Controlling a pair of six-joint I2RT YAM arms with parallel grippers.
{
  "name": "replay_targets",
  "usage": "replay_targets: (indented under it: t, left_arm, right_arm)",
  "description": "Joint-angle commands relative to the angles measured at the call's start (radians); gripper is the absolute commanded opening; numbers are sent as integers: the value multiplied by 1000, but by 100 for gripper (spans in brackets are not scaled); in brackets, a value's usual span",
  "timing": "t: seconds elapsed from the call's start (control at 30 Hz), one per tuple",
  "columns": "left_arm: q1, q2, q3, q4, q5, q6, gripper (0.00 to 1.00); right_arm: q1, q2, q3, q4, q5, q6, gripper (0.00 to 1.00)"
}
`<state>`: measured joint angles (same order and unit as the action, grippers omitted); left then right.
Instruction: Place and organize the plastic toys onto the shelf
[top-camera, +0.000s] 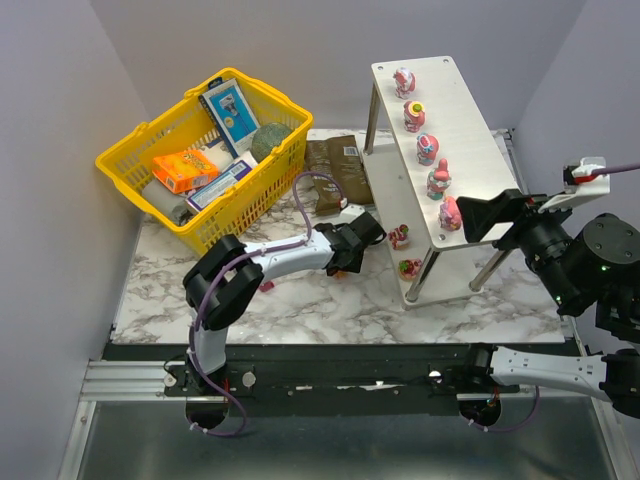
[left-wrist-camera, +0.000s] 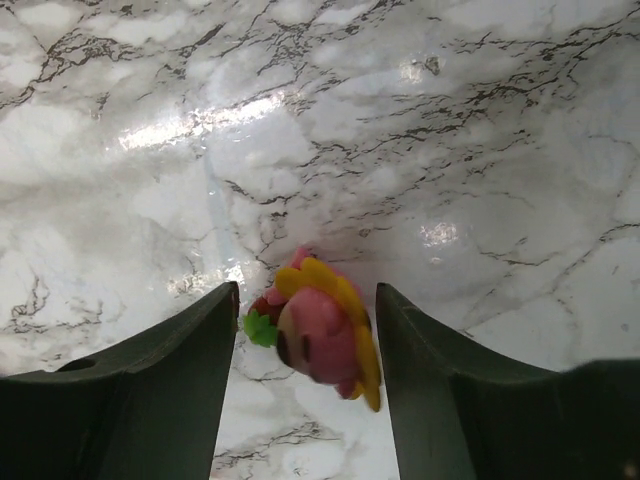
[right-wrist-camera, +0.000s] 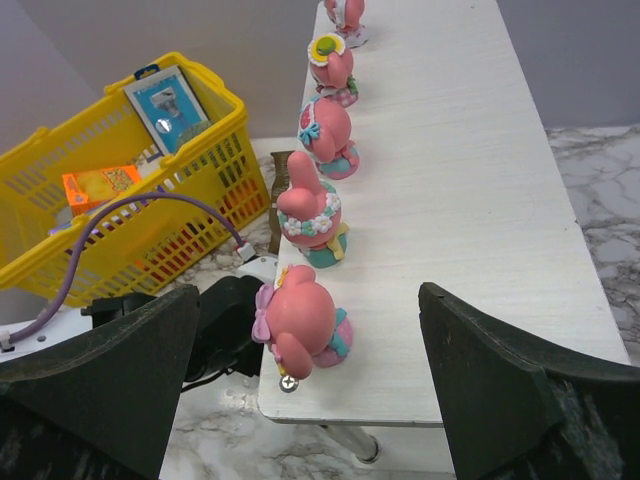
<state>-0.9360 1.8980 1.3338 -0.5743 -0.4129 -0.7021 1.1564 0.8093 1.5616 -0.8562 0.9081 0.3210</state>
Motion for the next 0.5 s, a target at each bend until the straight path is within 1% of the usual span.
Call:
replay_targets:
  t: [0.0,0.03,0.1,0.13,0.2,0.23,0.27,0.3,0.33,0.37,0.4,0.47]
  left_arm:
    - [2,-62,-21,76,23,96,73]
    - [5,-82,-27,89,34,113,78]
    - [6,-105,-41,128,48,153,84]
    - [11,-118,-45,143,75,209,90]
    - [19,-168,-73,191,104,271,95]
    - [23,-189,-88,212,164,362,99]
    - [41,-236,-103,258,192,396,99]
    - [54,-264,-152,289,235,442,99]
    - [69,-292,-180,318,296,488,99]
    - [94,-345,-205,358,410,575,99]
    - [109,-370,-246,372,487,617,99]
    - [137,-422,-266,373,680,732,99]
  right_arm:
    - [-3,-1,32,-1,5,-5,97]
    - [-3,4,35,-1,3,-7,97]
    - [-4,11,44,-1,5,-13,97]
    - [-3,13,48,0,3,-16,97]
    - [-4,21,55,0,8,-19,97]
    - [-3,22,57,0,8,-20,97]
    - [-3,24,57,2,8,-23,97]
    - [-4,27,60,2,8,-23,97]
    - [-3,30,60,2,8,-22,97]
    - [-3,30,60,2,6,-22,97]
    - [-3,31,61,3,5,-20,97]
    - [-3,37,63,3,5,-20,97]
